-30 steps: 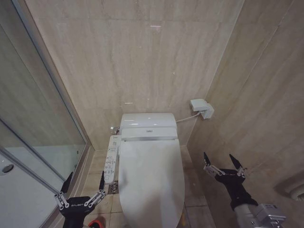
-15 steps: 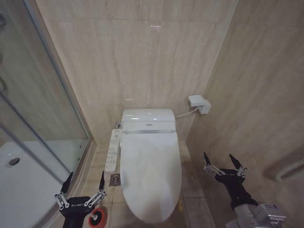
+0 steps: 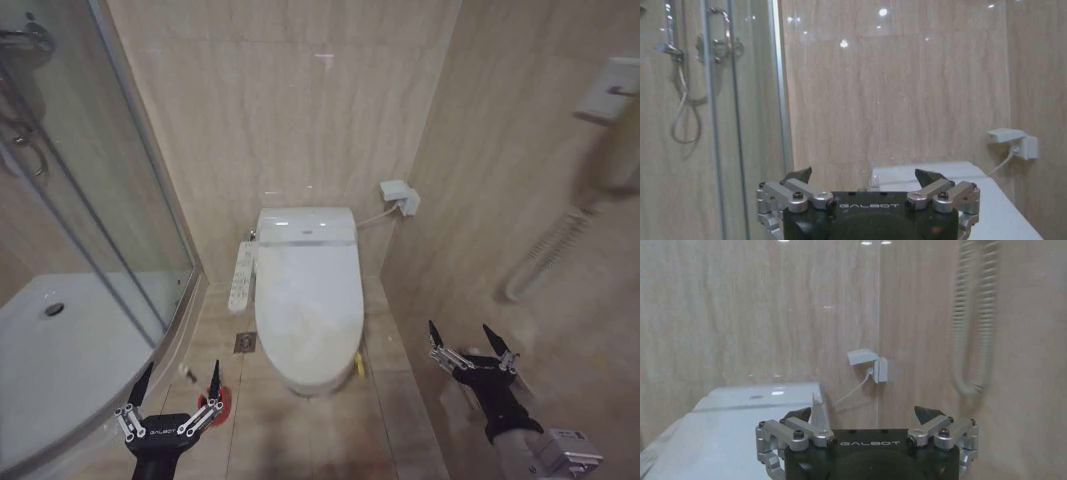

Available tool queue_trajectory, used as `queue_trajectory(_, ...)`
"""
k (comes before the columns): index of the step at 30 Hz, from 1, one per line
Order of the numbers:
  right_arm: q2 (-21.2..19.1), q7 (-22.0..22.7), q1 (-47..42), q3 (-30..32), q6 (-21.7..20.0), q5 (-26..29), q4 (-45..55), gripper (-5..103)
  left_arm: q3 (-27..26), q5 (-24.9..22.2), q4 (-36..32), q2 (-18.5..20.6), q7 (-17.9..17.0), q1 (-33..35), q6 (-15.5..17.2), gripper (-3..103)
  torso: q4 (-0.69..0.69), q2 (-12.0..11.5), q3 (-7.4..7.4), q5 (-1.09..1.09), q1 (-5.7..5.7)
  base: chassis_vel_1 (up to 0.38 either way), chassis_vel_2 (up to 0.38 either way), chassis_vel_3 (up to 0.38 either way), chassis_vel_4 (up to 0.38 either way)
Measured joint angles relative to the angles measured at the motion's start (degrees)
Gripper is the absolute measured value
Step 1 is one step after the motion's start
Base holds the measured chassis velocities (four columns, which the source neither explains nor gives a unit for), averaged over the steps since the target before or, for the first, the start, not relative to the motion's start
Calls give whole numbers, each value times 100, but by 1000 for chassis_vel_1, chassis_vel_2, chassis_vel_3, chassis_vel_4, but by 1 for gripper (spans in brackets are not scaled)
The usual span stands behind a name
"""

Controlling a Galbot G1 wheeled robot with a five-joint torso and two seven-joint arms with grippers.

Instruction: Open the toilet lid, clean the toilet bowl with a toilet brush, close the toilet lid, and flush.

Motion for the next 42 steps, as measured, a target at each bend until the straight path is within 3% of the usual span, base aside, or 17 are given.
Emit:
queue_trajectory(3,0,1,0,0,0,0,0,100,0,0,0,2,0,-1,0,100,-4,1,-1,-7,-2,341,-366,-348,351)
queue_trajectory(6,0,0,0,0,0,0,0,100,0,0,0,-2,0,0,0,100,1,1,0,2,-1,325,-327,-330,329)
queue_trajectory(8,0,1,-1,1,0,0,0,100,0,0,0,1,0,0,0,100,-5,1,0,-1,-1,289,-302,-277,294)
queue_trajectory(14,0,0,0,0,0,0,0,100,0,0,0,0,0,0,0,100,0,2,-2,-2,-3,194,-204,-181,196)
queue_trajectory(42,0,1,0,0,0,0,0,100,0,0,-1,2,0,-1,0,100,-1,-1,1,-2,2,-16,9,11,-10)
